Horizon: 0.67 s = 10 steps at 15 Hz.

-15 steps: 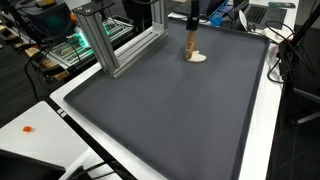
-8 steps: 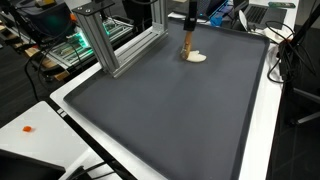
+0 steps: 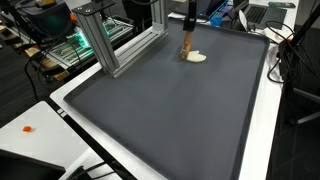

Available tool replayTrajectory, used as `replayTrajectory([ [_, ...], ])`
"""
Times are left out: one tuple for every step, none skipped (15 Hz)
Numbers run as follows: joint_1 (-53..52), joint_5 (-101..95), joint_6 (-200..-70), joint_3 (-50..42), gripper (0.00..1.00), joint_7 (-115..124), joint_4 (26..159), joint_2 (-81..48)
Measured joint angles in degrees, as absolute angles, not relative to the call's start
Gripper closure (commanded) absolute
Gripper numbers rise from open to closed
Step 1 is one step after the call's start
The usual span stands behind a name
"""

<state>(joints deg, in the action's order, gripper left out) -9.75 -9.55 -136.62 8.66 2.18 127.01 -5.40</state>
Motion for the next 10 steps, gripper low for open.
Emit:
replayTrajectory([
  [-9.75,-9.55,-137.37,8.66,0.65,2.18,127.05,-5.41],
  [-9.75,-9.55,-138.27,8.66,0.65,2.18,127.14,-5.42],
  [-9.75,-9.55,-139.16,8.66,0.65,2.18,127.24,-5.42],
  [-9.75,-9.55,-140.1,8.66,0.65,2.19,127.39,-5.42],
  [-9.75,-9.55,-140.92,8.66,0.65,2.19,127.53,-5.42],
  [-9.75,-9.55,-141.7,8.66,0.65,2.21,127.67,-5.43],
  [-9.75,-9.55,-142.43,8.66,0.65,2.23,127.81,-5.45],
  [-9.75,-9.55,-143.01,8.66,0.65,2.26,127.92,-5.47],
  [-9.75,-9.55,-143.63,8.66,0.65,2.3,128.02,-5.51],
  [-9.75,-9.55,-144.26,8.66,0.65,2.33,128.13,-5.54],
])
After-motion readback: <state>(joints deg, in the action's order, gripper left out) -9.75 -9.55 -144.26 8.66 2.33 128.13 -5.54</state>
